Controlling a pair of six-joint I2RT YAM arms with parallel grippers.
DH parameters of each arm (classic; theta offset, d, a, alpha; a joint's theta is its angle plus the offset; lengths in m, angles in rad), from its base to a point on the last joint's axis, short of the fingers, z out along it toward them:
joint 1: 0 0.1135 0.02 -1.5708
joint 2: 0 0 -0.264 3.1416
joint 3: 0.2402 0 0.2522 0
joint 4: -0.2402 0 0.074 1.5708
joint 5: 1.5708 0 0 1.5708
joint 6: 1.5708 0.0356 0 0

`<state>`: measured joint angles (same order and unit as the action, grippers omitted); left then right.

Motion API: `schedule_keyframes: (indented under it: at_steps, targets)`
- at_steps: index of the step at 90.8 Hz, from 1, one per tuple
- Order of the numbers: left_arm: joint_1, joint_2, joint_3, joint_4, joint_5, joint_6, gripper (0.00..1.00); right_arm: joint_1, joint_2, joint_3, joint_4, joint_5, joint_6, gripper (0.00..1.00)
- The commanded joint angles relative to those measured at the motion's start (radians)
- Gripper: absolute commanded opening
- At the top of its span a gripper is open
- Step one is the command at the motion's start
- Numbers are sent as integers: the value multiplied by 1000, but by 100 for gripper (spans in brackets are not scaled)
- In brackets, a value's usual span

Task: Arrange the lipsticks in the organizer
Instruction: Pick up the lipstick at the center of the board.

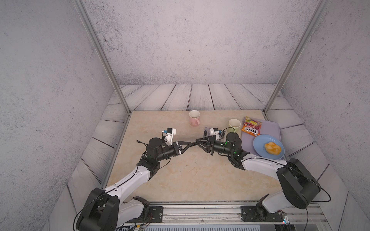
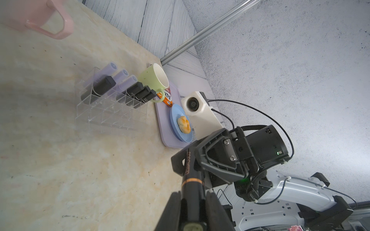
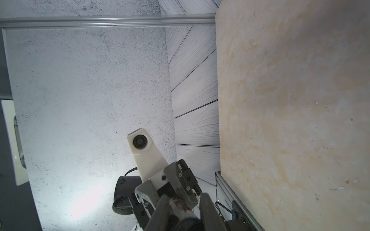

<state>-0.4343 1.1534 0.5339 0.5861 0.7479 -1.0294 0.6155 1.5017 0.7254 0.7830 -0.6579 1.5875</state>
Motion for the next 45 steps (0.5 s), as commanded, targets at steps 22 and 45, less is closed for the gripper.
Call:
schedule_keyframes:
  at_steps: [22, 45]
  targets:
    - [-3, 11, 5, -44, -15, 7, 31, 0, 18, -6, 68, 33, 47, 11]
    - [47, -29, 30, -202, -32, 20, 62, -16, 3, -9, 14, 69, 1, 7]
